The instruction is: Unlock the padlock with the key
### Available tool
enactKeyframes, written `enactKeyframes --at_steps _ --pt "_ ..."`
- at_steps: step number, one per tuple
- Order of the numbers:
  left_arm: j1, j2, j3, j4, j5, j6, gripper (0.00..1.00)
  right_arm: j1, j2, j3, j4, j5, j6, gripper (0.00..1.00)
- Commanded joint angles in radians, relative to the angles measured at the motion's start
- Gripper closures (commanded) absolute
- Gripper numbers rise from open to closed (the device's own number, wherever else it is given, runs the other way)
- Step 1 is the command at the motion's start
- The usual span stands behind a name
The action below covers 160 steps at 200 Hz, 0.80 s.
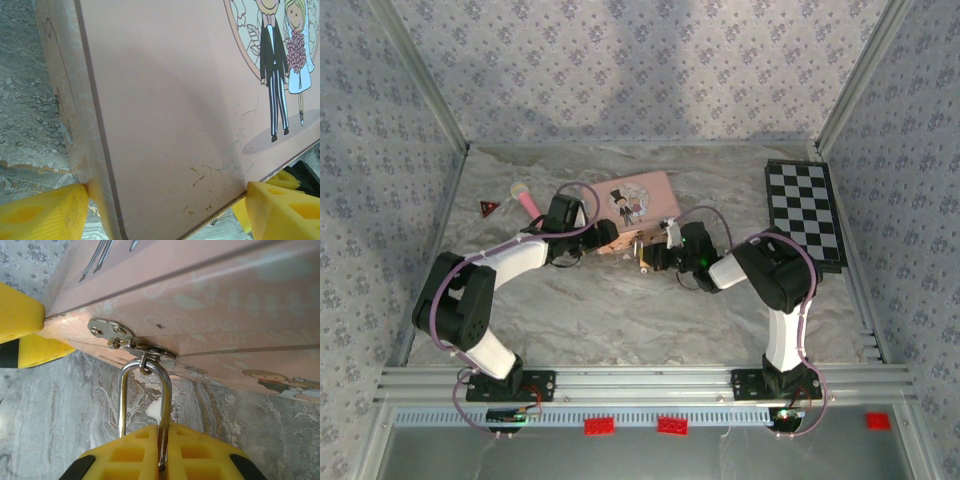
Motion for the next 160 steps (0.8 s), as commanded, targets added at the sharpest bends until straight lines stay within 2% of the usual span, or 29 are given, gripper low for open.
enactKeyframes --at_steps 1,67,105,136,160 --pt "-0.012 0.009 -0.024 -0.021 -0.002 -0.021 0.20 0.009 -0.011 -0.037 0.065 0.049 0.052 0.92" --pt "-0.019 0.009 -0.031 0.002 0.003 -0.043 0.20 0.044 -0.010 -0.078 0.190 0.185 0.211 0.99" --pt "-0.037 0.012 -0.024 0.014 0.007 -0.056 0.20 0.086 -0.012 -0.097 0.207 0.315 0.294 1.00" --pt "-0.059 0.020 -0.008 0.026 0.011 -0.076 0.20 0.089 0.070 -0.096 0.351 0.334 0.452 1.00" --pt "-0.064 0.021 -0.002 0.031 0.006 -0.084 0.20 0.095 0.065 -0.097 0.351 0.379 0.454 1.00"
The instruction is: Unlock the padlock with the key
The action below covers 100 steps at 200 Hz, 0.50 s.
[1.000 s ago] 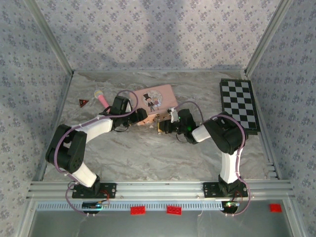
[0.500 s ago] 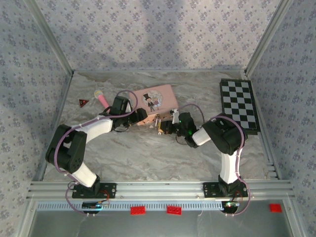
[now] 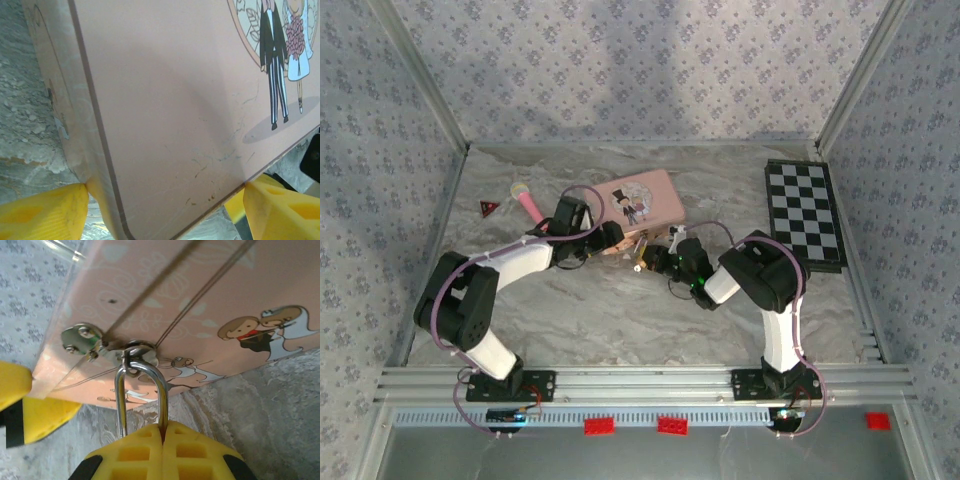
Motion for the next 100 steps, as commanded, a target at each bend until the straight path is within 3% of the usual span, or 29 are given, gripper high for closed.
enactKeyframes --at_steps 1,100 --pt "-0.018 0.015 0.008 -0.001 0.018 -0.020 0.20 0.006 0.007 -0.006 0.074 0.082 0.065 1.00" --pt "-0.020 0.003 0.021 -0.001 0.015 -0.003 0.18 0.023 -0.002 -0.014 0.102 0.189 0.137 1.00"
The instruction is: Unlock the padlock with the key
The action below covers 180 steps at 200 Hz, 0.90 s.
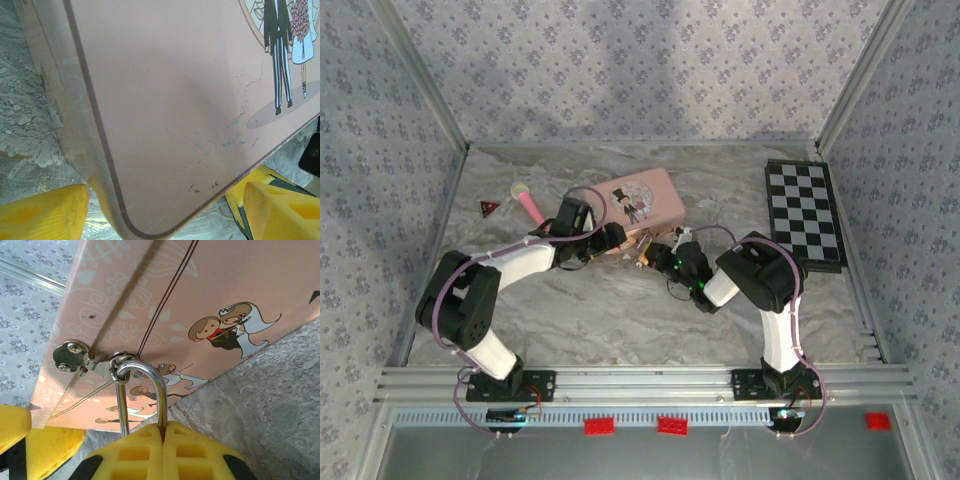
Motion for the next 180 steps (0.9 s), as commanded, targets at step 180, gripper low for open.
enactKeyframes --at_steps 180 --pt "0.078 0.062 0.065 -0.056 -0.024 0.054 0.17 0.005 -0.016 -0.027 0.135 0.182 0.125 1.00"
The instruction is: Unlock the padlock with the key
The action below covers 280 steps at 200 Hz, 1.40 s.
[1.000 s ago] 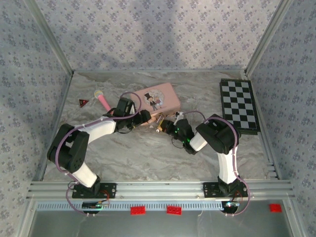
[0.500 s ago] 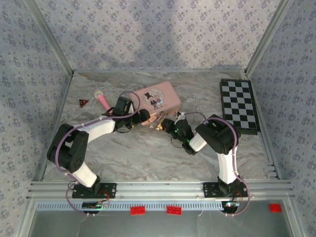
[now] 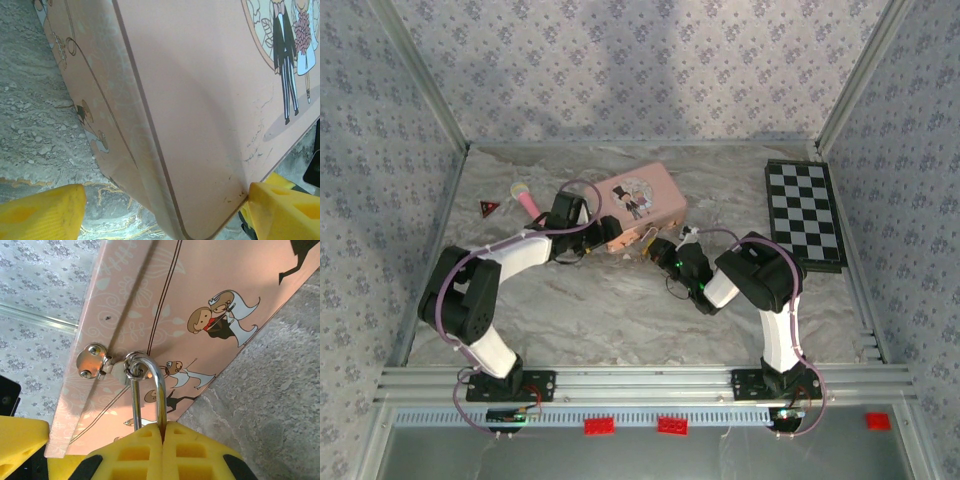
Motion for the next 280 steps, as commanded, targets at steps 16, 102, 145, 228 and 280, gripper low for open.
enactKeyframes --at_steps 16,102,145,228,280 --pt "0.018 0.027 0.007 -0.038 -0.076 0.005 0.17 -0.004 -0.017 -0.011 0.068 0.074 0.021 1.00" --pt "0.027 0.023 -0.036 -0.009 -0.089 -0.013 0.16 -0.030 -0.012 -0.001 0.071 0.092 0.036 1.00" --pt "0.029 0.032 -0.026 0.018 -0.071 -0.023 0.17 -0.001 0.035 0.011 0.108 0.095 0.072 1.00" --pt "-0.028 0.064 0.014 0.034 -0.111 -0.080 0.17 -0.005 0.069 0.059 0.116 0.142 0.118 1.00" --pt "-0.074 0.067 -0.006 0.089 -0.181 -0.145 0.18 -0.027 0.087 0.098 0.116 0.154 0.133 1.00"
